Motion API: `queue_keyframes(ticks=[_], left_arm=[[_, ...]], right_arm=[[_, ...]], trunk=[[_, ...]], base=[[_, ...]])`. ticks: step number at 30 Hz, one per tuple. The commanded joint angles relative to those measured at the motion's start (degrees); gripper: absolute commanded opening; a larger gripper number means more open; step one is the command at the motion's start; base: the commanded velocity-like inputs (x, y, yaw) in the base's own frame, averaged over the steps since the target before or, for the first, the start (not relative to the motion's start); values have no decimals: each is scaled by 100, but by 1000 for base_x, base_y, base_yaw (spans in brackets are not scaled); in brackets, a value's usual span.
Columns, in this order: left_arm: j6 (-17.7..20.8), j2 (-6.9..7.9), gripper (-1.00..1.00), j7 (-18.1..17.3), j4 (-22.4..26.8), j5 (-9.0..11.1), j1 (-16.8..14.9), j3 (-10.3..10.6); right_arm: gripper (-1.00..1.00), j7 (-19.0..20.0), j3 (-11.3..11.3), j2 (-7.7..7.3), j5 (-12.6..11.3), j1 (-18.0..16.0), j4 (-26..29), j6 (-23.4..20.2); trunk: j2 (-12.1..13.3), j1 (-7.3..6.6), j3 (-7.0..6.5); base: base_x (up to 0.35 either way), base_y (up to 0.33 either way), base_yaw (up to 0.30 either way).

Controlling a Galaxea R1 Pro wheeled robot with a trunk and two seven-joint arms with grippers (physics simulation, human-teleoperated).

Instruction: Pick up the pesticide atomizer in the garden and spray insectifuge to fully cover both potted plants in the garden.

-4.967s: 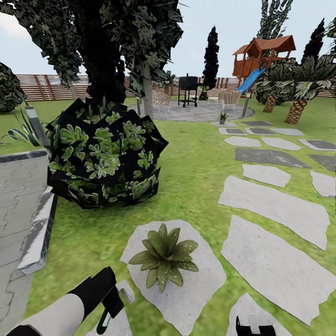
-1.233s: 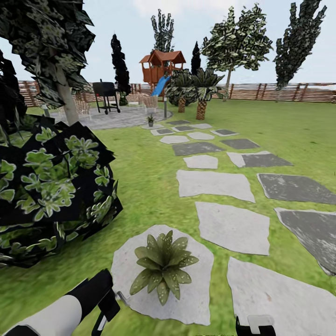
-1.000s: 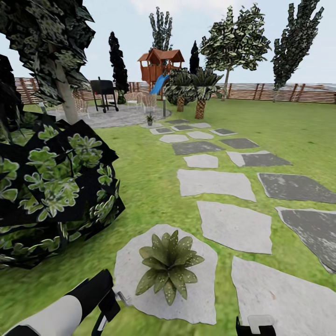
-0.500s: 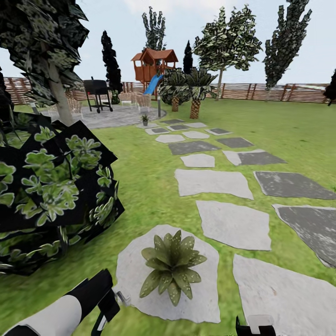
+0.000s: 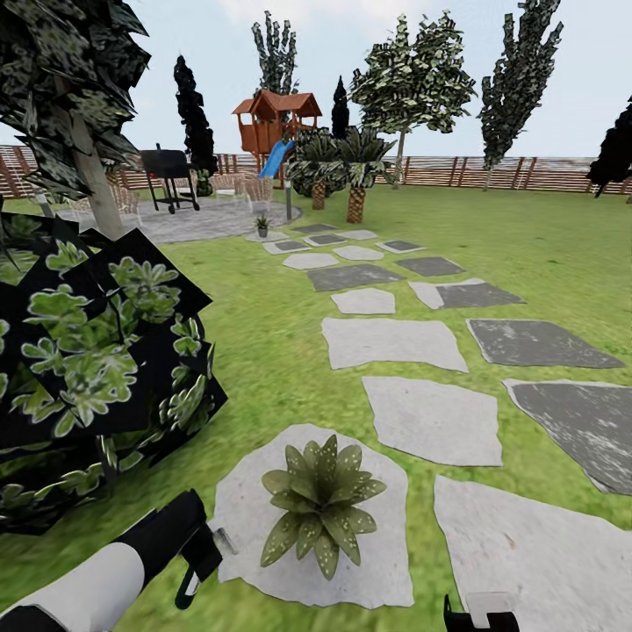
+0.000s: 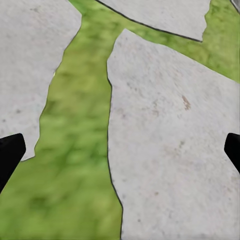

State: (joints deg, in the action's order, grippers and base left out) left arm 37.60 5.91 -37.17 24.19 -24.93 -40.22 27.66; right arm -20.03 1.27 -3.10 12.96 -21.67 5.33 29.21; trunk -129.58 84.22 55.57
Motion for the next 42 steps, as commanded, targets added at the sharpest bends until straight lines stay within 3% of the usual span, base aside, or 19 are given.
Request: queue_keyframes(ticks=[1, 4, 9, 12, 14, 16, 31, 42], left_arm=[[5, 3, -100, -171, 52, -91, -2, 18], [12, 6, -100, -607, 107, -293, -147, 28], [17, 14, -100, -1237, 111, -439, -458, 35], [19, 4, -100, -1513, 112, -678, -620, 37], [18, -27, -100, -1619, 112, -990, -646, 37], [16, -37, -100, -1644, 112, -1098, -621, 38], [47, -47, -100, -1653, 103, -1136, -601, 51], [54, -53, -100, -1653, 94, -1137, -601, 48]], right_arm=[[100, -37, 14, 1, 57, -4, -6, 6], [100, -36, 15, 2, 57, -4, -6, 6], [100, -38, 14, 10, 50, -4, -2, 6], [100, -39, 14, 11, 49, -4, 0, 6], [100, -42, 14, 11, 49, -4, 0, 6], [100, -40, 14, 11, 49, -4, 2, 6], [100, -45, 14, 19, 49, -4, 3, 6], [100, -45, 14, 44, 49, -4, -5, 6]], trunk=[[-2, -1, 5], [-2, -1, 5], [-2, -1, 5], [-2, -1, 5], [-2, -1, 5], [-2, -1, 5], [-2, -1, -9], [-2, -1, -9]], base=[[0, 0, 0], [0, 0, 0], [0, 0, 0], [0, 0, 0], [0, 0, 0], [0, 0, 0], [75, 85, -96], [4, 149, -228]])
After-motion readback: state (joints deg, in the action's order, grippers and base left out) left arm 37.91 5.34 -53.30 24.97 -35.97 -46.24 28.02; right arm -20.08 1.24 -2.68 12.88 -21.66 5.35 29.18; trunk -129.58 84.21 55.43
